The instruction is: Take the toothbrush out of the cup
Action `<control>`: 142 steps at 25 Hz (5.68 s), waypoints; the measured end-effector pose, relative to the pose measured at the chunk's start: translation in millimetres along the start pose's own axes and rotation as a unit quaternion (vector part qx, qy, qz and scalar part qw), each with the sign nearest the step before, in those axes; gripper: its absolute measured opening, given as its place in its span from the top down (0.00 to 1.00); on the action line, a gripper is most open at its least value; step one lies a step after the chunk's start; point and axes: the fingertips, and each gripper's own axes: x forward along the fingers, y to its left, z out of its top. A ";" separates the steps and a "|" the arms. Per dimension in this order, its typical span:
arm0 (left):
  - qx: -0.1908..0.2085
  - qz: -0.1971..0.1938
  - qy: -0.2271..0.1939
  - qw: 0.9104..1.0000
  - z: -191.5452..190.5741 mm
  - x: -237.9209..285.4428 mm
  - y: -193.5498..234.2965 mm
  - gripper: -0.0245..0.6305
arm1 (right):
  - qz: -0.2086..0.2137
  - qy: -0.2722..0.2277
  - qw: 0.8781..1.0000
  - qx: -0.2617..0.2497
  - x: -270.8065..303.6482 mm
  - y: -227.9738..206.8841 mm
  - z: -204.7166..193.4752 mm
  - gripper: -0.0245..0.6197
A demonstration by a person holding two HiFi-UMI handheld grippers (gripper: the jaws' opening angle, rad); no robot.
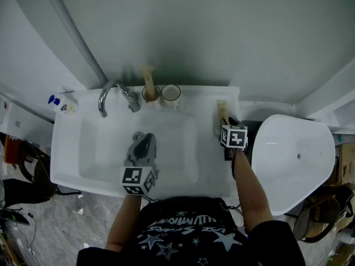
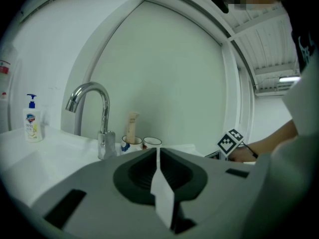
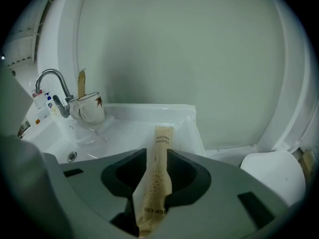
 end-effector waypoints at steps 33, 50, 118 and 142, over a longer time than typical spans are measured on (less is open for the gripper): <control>0.005 0.067 -0.063 0.996 44.0 -68.2 104.0 0.92 | 0.139 -0.147 0.977 -0.064 -56.3 209.5 113.7 0.91; 0.008 0.077 -0.068 0.995 54.8 -59.9 166.4 0.92 | 0.149 -0.158 0.974 -0.069 -16.9 273.6 161.3 0.91; -0.013 0.081 -0.051 0.995 41.8 -54.6 188.1 0.92 | 0.148 -0.179 0.970 -0.074 11.5 299.3 195.8 0.93; -0.003 0.070 -0.054 0.996 39.1 -73.9 107.8 0.92 | 0.176 -0.232 0.955 -0.058 -75.3 258.1 187.6 0.93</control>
